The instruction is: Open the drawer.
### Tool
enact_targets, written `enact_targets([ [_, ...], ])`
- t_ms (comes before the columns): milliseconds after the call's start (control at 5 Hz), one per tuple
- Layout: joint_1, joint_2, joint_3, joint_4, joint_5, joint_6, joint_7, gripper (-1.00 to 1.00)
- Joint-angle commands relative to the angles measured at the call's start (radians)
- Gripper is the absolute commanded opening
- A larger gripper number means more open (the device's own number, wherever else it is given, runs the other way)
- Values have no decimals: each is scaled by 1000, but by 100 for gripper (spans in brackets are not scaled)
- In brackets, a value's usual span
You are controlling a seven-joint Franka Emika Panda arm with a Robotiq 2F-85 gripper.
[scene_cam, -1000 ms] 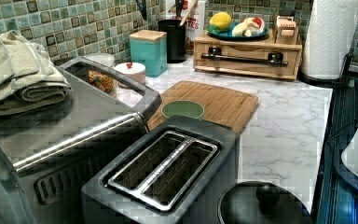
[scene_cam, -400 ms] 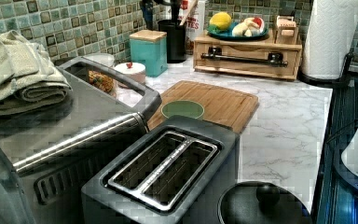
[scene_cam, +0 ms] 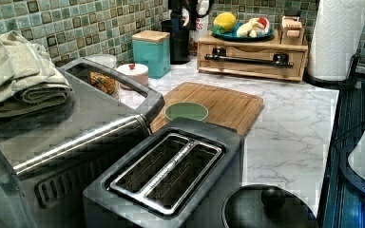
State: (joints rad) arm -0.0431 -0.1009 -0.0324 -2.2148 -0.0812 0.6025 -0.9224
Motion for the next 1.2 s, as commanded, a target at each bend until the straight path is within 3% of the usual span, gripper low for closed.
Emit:
enact_targets([
  [200, -107, 51, -156, -39, 75, 176, -392, 100],
  [400, -108, 93, -190, -32, 35, 235, -440, 100],
  [800, -157, 87, -208, -114, 65, 408, -549, 100],
  [1000, -185, 124, -207, -97, 94, 452, -641, 100],
  [1200, -208, 159, -208, -93, 191, 520, -773, 100],
])
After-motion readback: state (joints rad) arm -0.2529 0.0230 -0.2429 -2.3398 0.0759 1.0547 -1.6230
